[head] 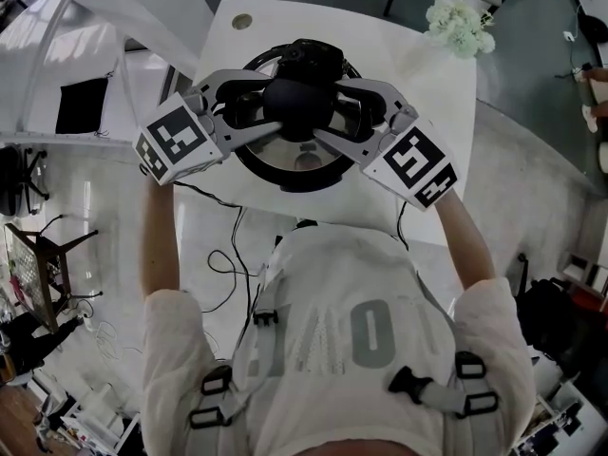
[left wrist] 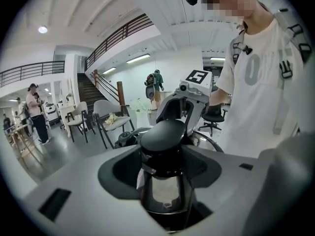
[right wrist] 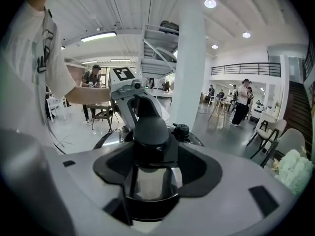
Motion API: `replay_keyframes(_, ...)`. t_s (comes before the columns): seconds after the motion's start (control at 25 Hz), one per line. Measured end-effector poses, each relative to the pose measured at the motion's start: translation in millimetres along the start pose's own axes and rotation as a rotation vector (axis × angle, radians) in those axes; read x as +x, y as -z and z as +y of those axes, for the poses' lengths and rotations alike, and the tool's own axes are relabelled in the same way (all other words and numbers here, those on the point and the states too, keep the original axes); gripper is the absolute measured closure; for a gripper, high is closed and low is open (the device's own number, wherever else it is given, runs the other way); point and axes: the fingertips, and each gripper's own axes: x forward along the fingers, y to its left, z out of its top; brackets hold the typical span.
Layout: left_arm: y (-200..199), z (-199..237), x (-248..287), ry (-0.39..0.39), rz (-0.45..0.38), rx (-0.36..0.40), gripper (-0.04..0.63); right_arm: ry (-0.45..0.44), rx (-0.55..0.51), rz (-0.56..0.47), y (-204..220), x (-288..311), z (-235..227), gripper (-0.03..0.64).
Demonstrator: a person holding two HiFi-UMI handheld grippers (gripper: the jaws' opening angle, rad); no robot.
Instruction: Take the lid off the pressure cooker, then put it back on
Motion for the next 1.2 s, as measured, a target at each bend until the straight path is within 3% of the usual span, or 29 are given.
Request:
replay_keyframes(0.32,2,-2,-1,-0.017,0.016,0.005,0.36,0.03,-0.025,0.013,4,-3,-5,0.324)
replay_keyframes(0.6,6,-10,-14,-0.048,0.028,0.018,0.419,0.104,0.002,0.012,8,-8,-25,0.33)
replay_keyframes(1.2,7,-9,-17,-0.074,0.038,-0.003,0.42,0.074,-0.01,0.006,5,-7,-20,0.348)
